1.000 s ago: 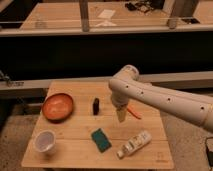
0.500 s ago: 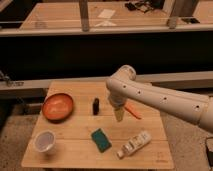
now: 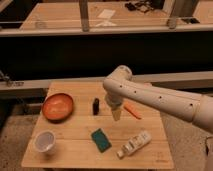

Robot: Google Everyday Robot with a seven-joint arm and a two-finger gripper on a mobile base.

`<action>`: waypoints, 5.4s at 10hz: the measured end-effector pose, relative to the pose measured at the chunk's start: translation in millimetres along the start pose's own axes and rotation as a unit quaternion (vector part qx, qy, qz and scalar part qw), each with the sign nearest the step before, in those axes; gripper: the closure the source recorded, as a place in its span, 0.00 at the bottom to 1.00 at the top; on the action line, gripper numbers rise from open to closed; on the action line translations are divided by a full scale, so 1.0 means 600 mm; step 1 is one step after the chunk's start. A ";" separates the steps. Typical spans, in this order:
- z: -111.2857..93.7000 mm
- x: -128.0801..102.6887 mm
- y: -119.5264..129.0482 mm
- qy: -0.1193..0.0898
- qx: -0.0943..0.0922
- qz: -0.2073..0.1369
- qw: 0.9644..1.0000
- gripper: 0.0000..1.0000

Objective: Knock the eraser over

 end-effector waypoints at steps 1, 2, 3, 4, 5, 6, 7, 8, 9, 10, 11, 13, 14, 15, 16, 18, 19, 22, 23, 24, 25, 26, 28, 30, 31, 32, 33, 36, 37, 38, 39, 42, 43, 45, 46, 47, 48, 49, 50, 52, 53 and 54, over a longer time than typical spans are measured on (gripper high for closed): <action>0.005 -0.008 -0.004 -0.003 -0.002 -0.005 1.000 0.29; 0.008 -0.009 -0.007 -0.003 -0.002 -0.007 1.000 0.31; 0.011 -0.010 -0.009 -0.004 -0.002 -0.009 1.000 0.31; 0.013 -0.013 -0.011 -0.005 -0.002 -0.013 1.000 0.31; 0.015 -0.014 -0.012 -0.006 -0.003 -0.015 1.000 0.31; 0.019 -0.016 -0.014 -0.008 -0.004 -0.018 1.000 0.31; 0.022 -0.020 -0.016 -0.009 -0.005 -0.020 1.000 0.31; 0.024 -0.023 -0.018 -0.011 -0.005 -0.023 1.000 0.34; 0.027 -0.021 -0.020 -0.010 -0.005 -0.025 1.000 0.39; 0.029 -0.020 -0.022 -0.010 -0.005 -0.026 1.000 0.40; 0.030 -0.022 -0.023 -0.011 -0.005 -0.029 0.999 0.40; 0.034 -0.028 -0.027 -0.014 -0.006 -0.035 0.999 0.40; 0.035 -0.028 -0.028 -0.014 -0.006 -0.037 0.999 0.41; 0.035 -0.027 -0.030 -0.015 -0.006 -0.038 0.999 0.45; 0.036 -0.028 -0.032 -0.015 -0.006 -0.040 0.999 0.56; 0.037 -0.031 -0.036 -0.016 -0.006 -0.045 0.999 0.60; 0.038 -0.033 -0.039 -0.018 -0.007 -0.048 0.999 0.61; 0.039 -0.037 -0.047 -0.019 -0.006 -0.054 0.998 0.71; 0.039 -0.040 -0.049 -0.019 -0.005 -0.055 0.998 0.77; 0.040 -0.045 -0.053 -0.019 -0.005 -0.059 0.998 0.88; 0.041 -0.048 -0.054 -0.020 -0.006 -0.061 0.998 0.95; 0.041 -0.046 -0.056 -0.019 -0.005 -0.063 0.998 0.95; 0.043 -0.048 -0.061 -0.018 -0.006 -0.068 0.997 0.95; 0.045 -0.053 -0.067 -0.018 -0.006 -0.074 0.997 0.95; 0.046 -0.053 -0.067 -0.017 -0.007 -0.076 0.997 0.95; 0.046 -0.055 -0.070 -0.017 -0.006 -0.079 0.997 0.95; 0.047 -0.056 -0.072 -0.017 -0.006 -0.081 0.997 0.95; 0.049 -0.058 -0.076 -0.015 -0.008 -0.088 0.996 0.95; 0.049 -0.058 -0.078 -0.015 -0.008 -0.090 0.996 0.95; 0.050 -0.058 -0.079 -0.015 -0.008 -0.092 0.996 0.95; 0.050 -0.060 -0.081 -0.014 -0.008 -0.094 0.995 0.95; 0.051 -0.062 -0.083 -0.013 -0.010 -0.100 0.995 0.95; 0.052 -0.061 -0.084 -0.012 -0.010 -0.102 0.995 0.95; 0.052 -0.063 -0.087 -0.012 -0.010 -0.106 0.994 0.95; 0.052 -0.064 -0.088 -0.012 -0.010 -0.107 0.994 0.95; 0.052 -0.064 -0.088 -0.011 -0.010 -0.110 0.994 0.95; 0.053 -0.064 -0.089 -0.011 -0.011 -0.112 0.994 0.95; 0.053 -0.063 -0.088 -0.010 -0.013 -0.113 0.993 0.95; 0.053 -0.064 -0.089 -0.010 -0.013 -0.115 0.993 0.95; 0.053 -0.067 -0.092 -0.010 -0.012 -0.119 0.993 0.95; 0.054 -0.069 -0.093 -0.010 -0.012 -0.122 0.992 0.95; 0.054 -0.069 -0.094 -0.009 -0.012 -0.123 0.992 0.95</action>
